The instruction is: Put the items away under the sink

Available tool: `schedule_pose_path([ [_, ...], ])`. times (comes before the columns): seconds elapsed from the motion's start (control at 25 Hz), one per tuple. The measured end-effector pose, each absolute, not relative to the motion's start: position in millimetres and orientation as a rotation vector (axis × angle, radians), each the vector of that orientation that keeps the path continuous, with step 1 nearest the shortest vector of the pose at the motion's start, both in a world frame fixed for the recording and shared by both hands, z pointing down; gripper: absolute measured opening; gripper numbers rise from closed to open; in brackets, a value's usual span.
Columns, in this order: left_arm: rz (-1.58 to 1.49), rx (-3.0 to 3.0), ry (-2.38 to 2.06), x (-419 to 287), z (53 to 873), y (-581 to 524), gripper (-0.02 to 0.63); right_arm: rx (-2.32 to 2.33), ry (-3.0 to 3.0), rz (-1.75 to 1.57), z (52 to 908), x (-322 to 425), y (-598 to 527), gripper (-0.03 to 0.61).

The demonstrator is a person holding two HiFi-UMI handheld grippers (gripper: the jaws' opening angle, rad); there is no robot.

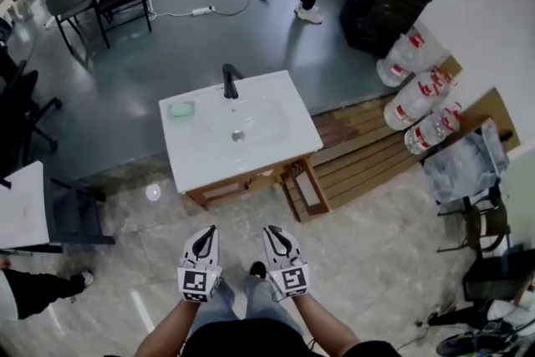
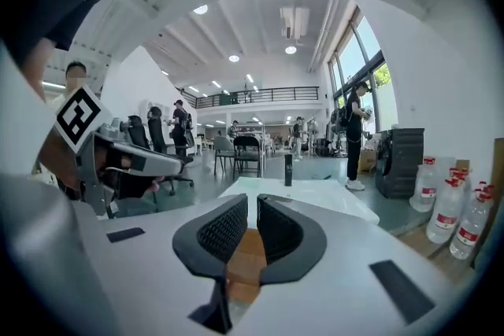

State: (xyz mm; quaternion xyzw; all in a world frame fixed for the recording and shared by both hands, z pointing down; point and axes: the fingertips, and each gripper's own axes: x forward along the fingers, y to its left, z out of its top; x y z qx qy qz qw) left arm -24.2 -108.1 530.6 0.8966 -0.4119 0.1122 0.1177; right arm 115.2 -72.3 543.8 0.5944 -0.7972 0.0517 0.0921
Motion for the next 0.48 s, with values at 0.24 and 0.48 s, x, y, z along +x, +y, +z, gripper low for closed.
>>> schedule_pose_path([
  [0.24, 0.227, 2.644, -1.255, -52, 451, -81, 0.006, 1.830, -2.436, 0.153, 455, 107, -38, 0.021],
  [0.48, 0.189, 2.628, -1.307, -82, 416, -57, 0.006, 1.816, -2.509, 0.089, 405, 90, -9, 0.014],
])
